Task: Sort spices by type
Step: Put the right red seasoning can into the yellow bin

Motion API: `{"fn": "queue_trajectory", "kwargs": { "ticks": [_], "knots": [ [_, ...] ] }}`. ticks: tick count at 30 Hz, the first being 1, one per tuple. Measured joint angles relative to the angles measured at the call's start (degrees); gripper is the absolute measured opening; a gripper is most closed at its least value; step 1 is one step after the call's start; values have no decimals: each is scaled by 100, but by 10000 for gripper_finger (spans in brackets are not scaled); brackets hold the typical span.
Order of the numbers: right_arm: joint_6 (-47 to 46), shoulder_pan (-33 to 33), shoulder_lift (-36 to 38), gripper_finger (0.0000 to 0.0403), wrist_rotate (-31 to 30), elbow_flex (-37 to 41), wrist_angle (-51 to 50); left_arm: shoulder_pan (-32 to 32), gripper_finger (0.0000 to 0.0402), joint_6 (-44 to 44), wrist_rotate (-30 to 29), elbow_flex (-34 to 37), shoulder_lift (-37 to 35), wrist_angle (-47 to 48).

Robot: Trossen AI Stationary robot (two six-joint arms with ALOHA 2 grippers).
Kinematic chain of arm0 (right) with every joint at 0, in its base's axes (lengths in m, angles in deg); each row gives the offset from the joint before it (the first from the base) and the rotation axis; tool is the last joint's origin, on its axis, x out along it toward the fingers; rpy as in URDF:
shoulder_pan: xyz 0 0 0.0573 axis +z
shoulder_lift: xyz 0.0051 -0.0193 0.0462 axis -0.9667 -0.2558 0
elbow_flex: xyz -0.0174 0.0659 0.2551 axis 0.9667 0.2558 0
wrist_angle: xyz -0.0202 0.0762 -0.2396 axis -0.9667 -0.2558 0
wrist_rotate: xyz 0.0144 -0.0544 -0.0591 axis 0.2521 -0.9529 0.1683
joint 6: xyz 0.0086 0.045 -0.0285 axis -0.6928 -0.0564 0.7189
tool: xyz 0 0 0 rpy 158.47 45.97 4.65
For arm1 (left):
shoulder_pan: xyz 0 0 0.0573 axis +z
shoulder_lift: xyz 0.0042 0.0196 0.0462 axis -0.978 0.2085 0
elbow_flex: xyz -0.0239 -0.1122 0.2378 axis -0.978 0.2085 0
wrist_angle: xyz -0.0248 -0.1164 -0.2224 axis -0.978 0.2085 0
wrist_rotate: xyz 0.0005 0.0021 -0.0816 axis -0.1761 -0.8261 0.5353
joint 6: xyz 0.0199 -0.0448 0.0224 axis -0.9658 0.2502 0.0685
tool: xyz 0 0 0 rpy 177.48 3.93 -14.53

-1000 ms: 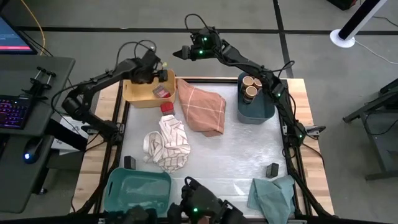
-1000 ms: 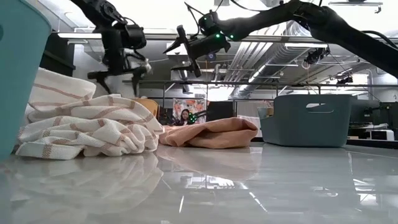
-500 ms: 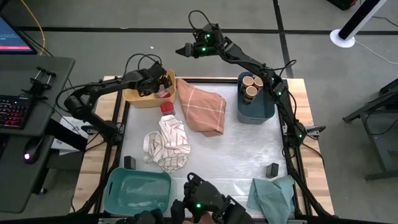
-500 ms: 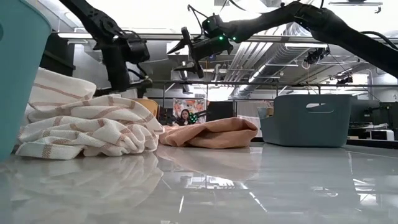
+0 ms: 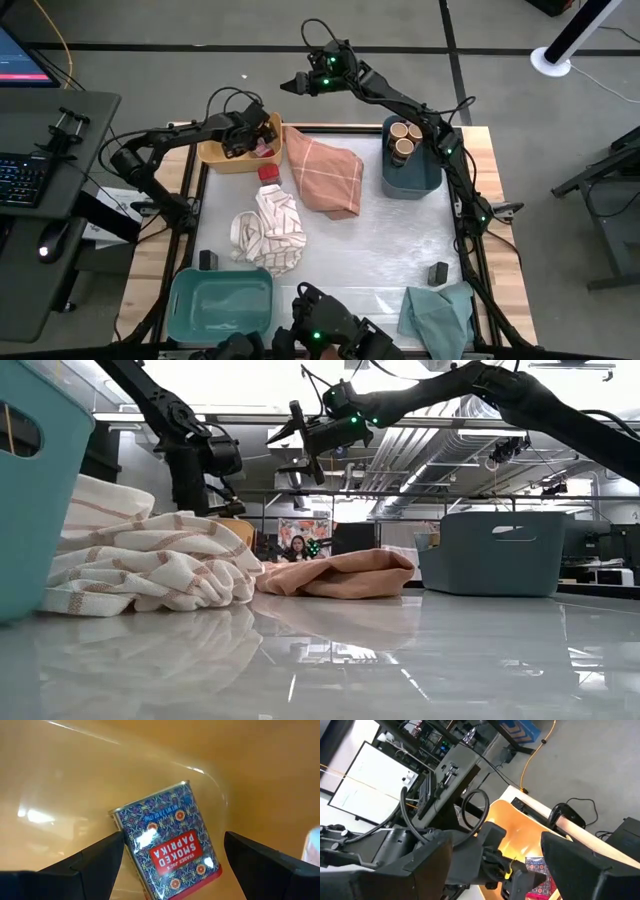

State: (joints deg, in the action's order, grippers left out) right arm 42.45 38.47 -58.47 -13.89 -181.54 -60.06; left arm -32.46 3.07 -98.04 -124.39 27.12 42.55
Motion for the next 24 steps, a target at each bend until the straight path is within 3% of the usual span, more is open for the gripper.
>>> {"fn": "queue_trajectory", "kwargs": {
  "ticks": [6, 15, 20, 24],
  "knots": [
    [36, 0, 0, 298, 17, 0, 0, -15, 331, -844, 215, 0, -4, -1],
    [151, 17, 0, 298, 102, 0, 0, -7, 331, -534, 214, 2, -6, -113],
    [166, 39, 0, 298, 122, 0, 0, 71, 331, 51, 104, 2, 40, 10],
    [151, 37, 0, 298, 131, 0, 0, 104, 331, -125, 37, 2, 169, 64]
  ]
}}
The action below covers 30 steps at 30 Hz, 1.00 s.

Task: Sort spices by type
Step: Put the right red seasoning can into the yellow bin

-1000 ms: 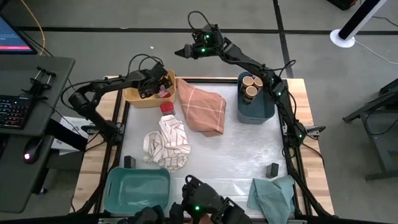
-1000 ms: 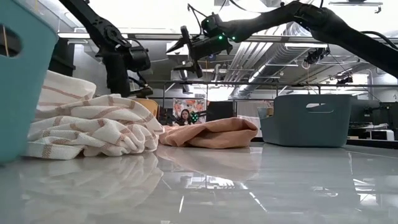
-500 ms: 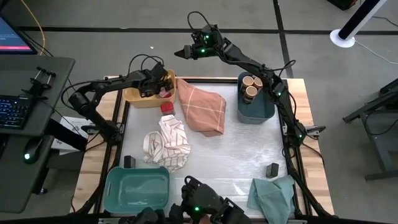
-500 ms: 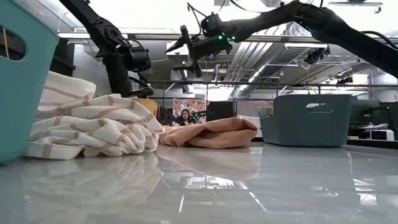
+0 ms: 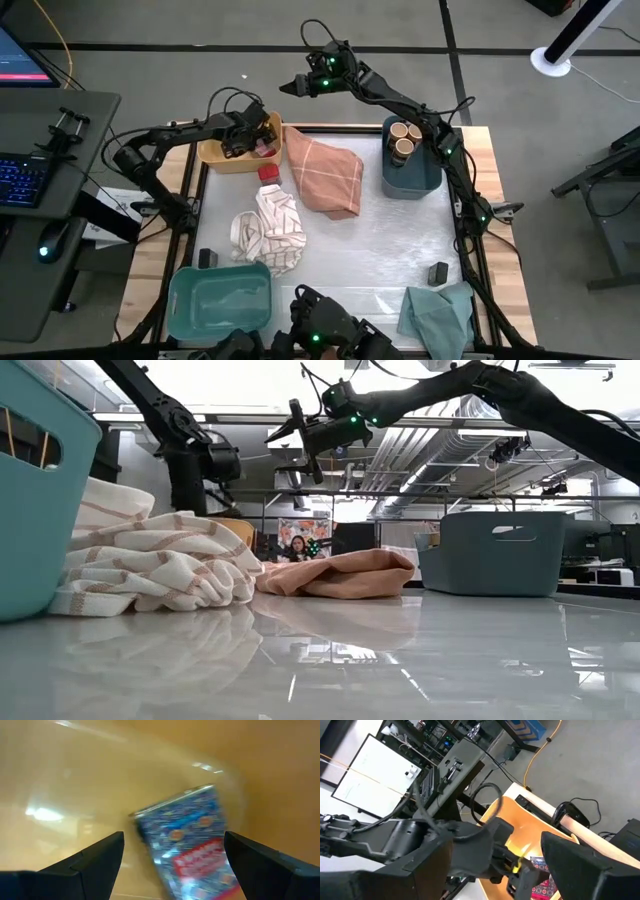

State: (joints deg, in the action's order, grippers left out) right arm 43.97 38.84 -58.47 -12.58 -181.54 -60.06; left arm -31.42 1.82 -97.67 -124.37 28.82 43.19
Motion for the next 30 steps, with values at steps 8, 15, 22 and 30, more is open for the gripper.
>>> {"fn": "queue_trajectory", "kwargs": {
  "ticks": [8, 15, 22, 30],
  "knots": [
    [-1, 0, 0, 298, 7, 0, -1, -23, 331, 354, -137, 0, 133, -220],
    [-1, 0, 0, 298, 4, 0, 0, 24, 331, -81, -124, 4, 135, -618],
    [-29, 10, 0, 298, 4, 0, 0, 36, 331, 185, -47, 4, 304, -1041],
    [-55, 72, -2, 298, -9, 2, 17, 33, 331, 514, 274, -2, 596, -1282]
  ]
}}
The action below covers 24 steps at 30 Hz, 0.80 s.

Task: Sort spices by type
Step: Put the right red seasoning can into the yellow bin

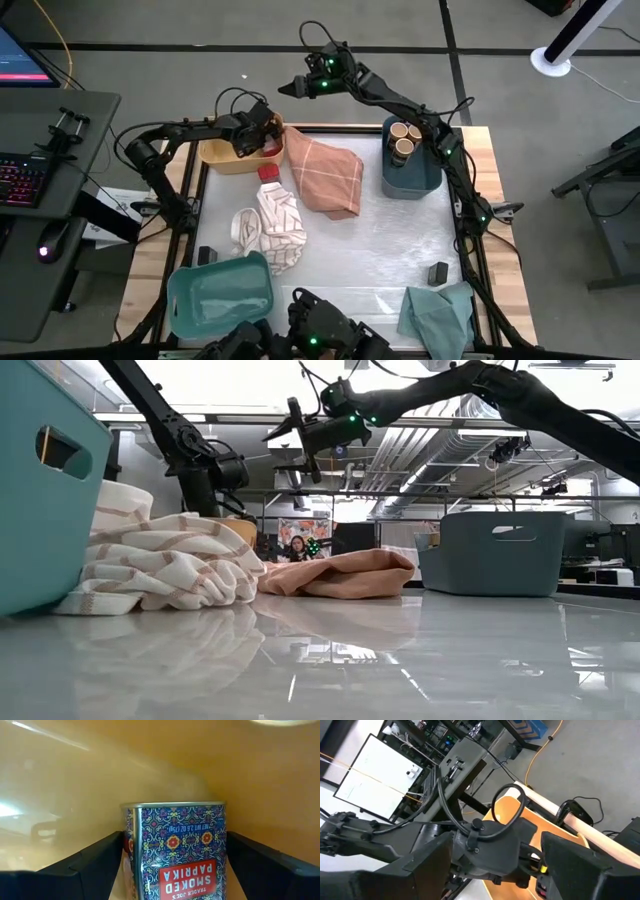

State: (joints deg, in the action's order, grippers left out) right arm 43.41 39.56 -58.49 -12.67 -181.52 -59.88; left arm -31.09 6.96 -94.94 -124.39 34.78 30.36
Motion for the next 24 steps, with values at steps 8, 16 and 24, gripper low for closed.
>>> {"fn": "queue_trajectory", "kwargs": {
  "ticks": [8, 16, 24],
  "knots": [
    [-13, 20, 0, 298, -7, 0, 9, 42, 315, -351, 100, -13, -15, 273],
    [-13, 17, 0, 298, -24, 0, 11, 42, 201, -551, 113, -23, -74, 519],
    [-13, 15, 0, 298, -46, 0, 28, 91, 93, -1147, -61, 23, -408, 496]
  ]
}}
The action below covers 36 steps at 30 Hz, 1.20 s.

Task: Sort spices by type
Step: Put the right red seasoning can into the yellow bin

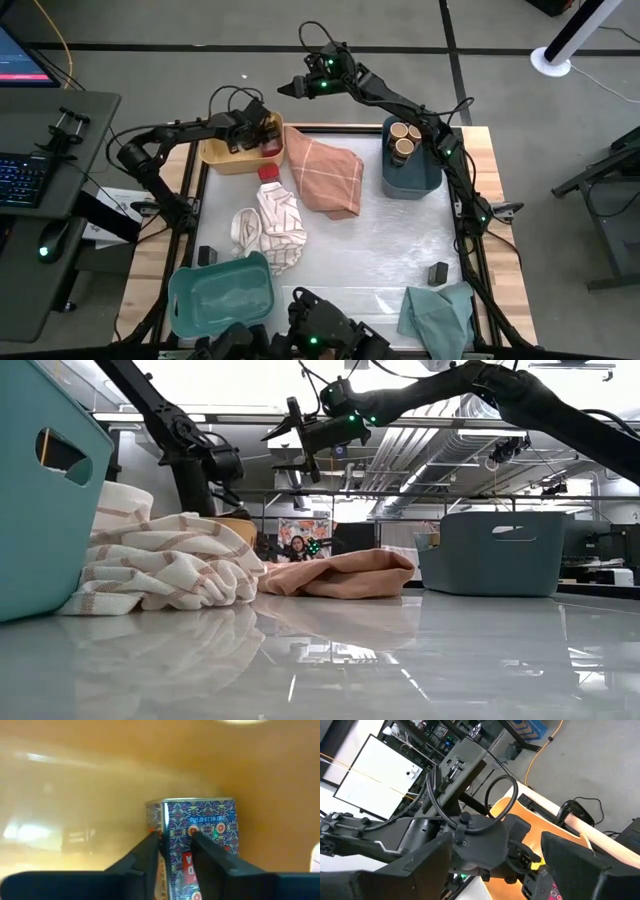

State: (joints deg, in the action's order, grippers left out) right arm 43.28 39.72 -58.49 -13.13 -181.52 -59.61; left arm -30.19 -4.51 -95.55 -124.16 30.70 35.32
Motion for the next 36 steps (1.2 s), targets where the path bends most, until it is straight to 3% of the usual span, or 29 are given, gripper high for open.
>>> {"fn": "queue_trajectory", "kwargs": {
  "ticks": [5, 10, 16, 23, 28, 32, 36],
  "knots": [
    [-107, 0, 0, 298, -2, 0, 111, 2, 54, -453, -215, -4, -122, -165],
    [-153, 0, 0, 298, -4, 0, 200, 1, 62, -1114, 39, -4, -111, -67],
    [-239, 0, 0, 298, -59, 0, 197, 23, 123, -1330, 107, -6, -110, 226],
    [-239, 0, 0, 298, -132, 0, 196, 15, 215, -1382, 908, -17, -222, -117],
    [-342, 0, 0, 298, -253, 0, 195, 21, 240, -1385, 836, -17, -198, -205],
    [-345, -1, 0, 298, -297, 0, 193, 21, 195, -1469, 629, -19, -23, -241],
    [-409, -2, 0, 298, -299, 0, 193, 12, 77, -1478, 678, -19, 36, -347]
  ]
}}
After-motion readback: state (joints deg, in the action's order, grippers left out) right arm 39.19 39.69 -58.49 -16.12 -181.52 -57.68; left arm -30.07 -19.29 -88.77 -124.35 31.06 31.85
